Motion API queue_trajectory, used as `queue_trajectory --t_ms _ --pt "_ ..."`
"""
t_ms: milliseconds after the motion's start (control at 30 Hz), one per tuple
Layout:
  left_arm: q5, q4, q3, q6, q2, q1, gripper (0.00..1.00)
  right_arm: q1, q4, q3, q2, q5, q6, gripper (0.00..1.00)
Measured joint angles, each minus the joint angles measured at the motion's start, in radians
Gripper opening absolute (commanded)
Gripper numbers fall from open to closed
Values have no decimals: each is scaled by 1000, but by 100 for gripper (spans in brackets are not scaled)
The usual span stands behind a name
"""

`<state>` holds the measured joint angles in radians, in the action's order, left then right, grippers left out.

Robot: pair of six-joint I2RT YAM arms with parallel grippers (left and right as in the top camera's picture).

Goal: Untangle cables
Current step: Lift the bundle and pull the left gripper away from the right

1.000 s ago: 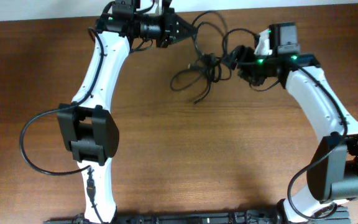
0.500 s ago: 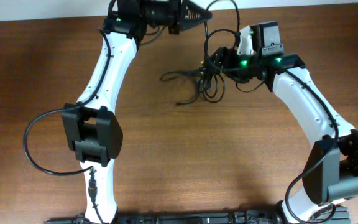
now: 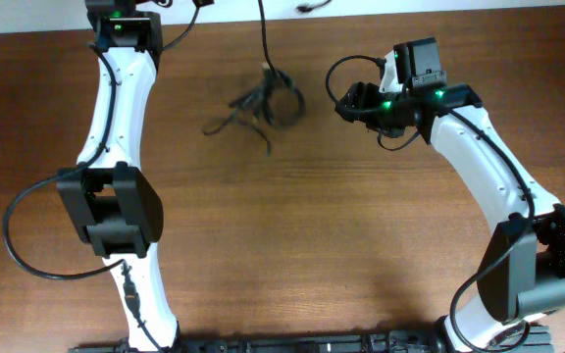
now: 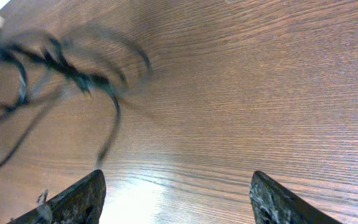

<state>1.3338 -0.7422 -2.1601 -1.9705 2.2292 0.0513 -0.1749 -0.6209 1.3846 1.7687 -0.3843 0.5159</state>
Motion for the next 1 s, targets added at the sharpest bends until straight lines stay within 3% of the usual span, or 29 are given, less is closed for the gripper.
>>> queue_trajectory --t_ms 100,167,267,733,900,933,1000 --pt "-42 43 0 1 0 23 3 0 72 -1 0 -105 -6 72" --pt "-62 136 0 10 0 56 2 -3 195 0 0 -290 -8 72" --pt "-81 180 0 14 0 78 0 -3 237 0 0 -374 108 72" --pt "-118 182 0 14 0 114 0 -181 391 0 1 18 490 70" --pt "-121 182 0 14 0 114 0 -181 328 -1 2 173 534 48" --pt "-123 182 0 14 0 114 0 -181 325 -1 2 200 537 37" --pt "-123 182 0 14 0 114 0 -181 327 -1 2 227 535 25"
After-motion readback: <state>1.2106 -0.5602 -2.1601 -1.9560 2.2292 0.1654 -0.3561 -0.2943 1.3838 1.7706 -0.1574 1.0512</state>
